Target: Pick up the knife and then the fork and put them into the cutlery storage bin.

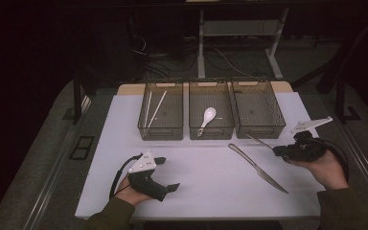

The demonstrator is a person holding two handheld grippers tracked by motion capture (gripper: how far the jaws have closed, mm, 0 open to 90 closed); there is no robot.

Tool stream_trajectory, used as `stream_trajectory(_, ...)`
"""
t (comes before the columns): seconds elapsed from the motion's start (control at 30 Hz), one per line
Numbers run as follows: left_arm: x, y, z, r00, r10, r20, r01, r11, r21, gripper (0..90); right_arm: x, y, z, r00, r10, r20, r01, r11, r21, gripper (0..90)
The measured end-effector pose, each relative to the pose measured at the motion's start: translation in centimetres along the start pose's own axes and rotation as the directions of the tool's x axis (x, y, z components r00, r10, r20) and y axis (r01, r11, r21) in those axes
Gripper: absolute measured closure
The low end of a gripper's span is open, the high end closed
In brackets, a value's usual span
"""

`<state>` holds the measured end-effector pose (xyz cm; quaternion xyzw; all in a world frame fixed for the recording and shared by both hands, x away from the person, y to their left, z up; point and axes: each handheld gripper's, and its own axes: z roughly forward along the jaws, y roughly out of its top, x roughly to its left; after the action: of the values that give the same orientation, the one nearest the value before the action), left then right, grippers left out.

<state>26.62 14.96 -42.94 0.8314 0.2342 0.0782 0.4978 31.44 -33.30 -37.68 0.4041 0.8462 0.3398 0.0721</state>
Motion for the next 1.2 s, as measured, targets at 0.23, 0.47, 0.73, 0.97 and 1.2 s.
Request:
stream_trajectory(0.23, 0.2, 0.0, 0.1, 1.0000, 0.005, 0.002, -0.005, 1.0000, -0.001, 0.0, -0.6, 0.3, -1.0, 0.9999, 0.012, 0.011, -0.011, 0.999, -0.051, 84.7)
stream_trajectory(0.47, 0.8, -0.3, 0.1, 1.0000, -0.005, 0.006, 0.005, 1.0000, -0.007, 0.0, -1.4, 1.0, -1.4, 0.9992, 0.028, 0.027, -0.025, 0.996, -0.087, 84.7)
stream_trajectory(0.73, 0.6, -0.4, 0.1, 0.9999, 0.012, 0.006, -0.012, 0.9999, 0.008, 0.0, -2.3, 2.0, -1.5, 0.9978, 0.048, 0.045, -0.042, 0.991, -0.126, 84.7)
stream_trajectory(0.97, 0.6, -0.4, 0.0, 1.0000, -0.001, 0.006, 0.001, 1.0000, 0.003, 0.0, -2.5, 3.1, -1.3, 0.9946, 0.053, 0.089, -0.040, 0.989, -0.141, 84.7)
stream_trajectory(1.2, 0.6, -0.4, 0.0, 0.9999, 0.001, 0.011, -0.001, 1.0000, 0.000, 0.0, -3.4, 4.9, -0.7, 0.9899, 0.059, 0.129, -0.042, 0.990, -0.134, 84.7)
